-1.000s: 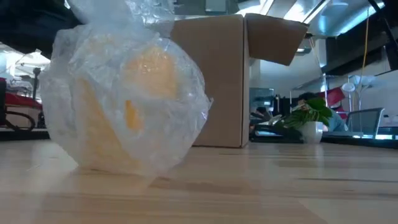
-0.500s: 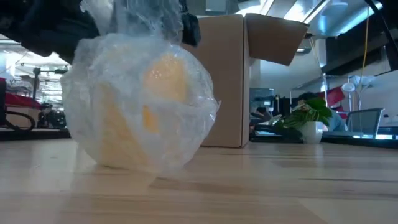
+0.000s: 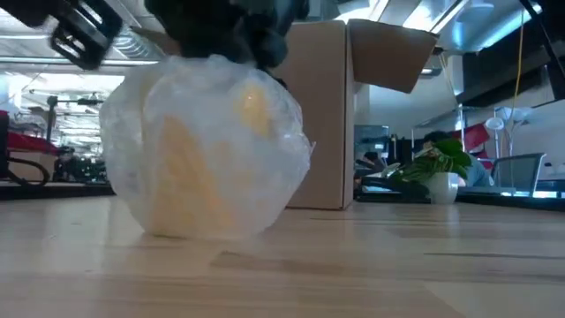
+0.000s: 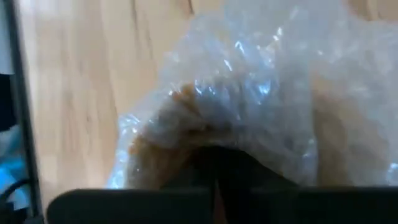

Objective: Wrap mug
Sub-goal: Wrap the yellow mug with the bubble wrap

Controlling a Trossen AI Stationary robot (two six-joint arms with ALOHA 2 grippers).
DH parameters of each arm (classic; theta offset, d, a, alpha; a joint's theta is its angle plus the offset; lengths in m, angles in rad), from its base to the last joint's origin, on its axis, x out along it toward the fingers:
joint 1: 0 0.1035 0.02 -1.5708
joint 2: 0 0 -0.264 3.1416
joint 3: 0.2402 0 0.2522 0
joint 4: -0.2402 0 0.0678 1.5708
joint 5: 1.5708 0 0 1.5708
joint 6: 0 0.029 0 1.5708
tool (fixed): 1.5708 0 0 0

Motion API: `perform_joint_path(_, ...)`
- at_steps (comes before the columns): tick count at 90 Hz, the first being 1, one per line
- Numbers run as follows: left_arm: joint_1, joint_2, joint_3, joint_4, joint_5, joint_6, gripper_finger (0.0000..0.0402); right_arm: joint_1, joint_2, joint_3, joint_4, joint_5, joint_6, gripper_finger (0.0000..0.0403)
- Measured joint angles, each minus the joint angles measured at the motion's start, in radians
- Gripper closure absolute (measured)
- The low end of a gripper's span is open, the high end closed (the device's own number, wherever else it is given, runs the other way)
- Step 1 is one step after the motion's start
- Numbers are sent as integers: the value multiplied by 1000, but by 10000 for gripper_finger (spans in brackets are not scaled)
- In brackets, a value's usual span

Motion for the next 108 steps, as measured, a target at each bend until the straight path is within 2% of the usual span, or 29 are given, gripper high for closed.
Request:
perform_joint_path(14, -43, -18, 1, -237, -93, -138, 402, 0, 0, -36, 62, -33, -39, 403)
perform_joint_path(28, -32, -18, 0, -473, -106, -335, 402, 6, 0, -37, 77, -91, -211, 403)
perform_joint_path(43, -14, -18, 0, -549, -155, -329, 402, 6, -5, -25, 64, -169, -320, 403)
perform_joint_path(56, 21, -16, 0, -549, -268, -234, 401, 8, 2, 27, 28, -200, -365, 403)
perform_joint_path(69, 86, -15, -20, -498, -276, -181, 402, 10, 8, 71, -10, -207, -366, 403)
perform_joint_path(77, 115, -15, -44, -375, -274, -123, 402, 10, 8, 82, -3, -209, -366, 403)
perform_joint_path(91, 150, -15, -66, -99, -137, 51, 402, 10, 7, 83, -36, -211, -366, 403)
perform_joint_path(108, 167, -15, -66, -44, -32, 75, 402, 11, 5, 84, -41, -192, -366, 403)
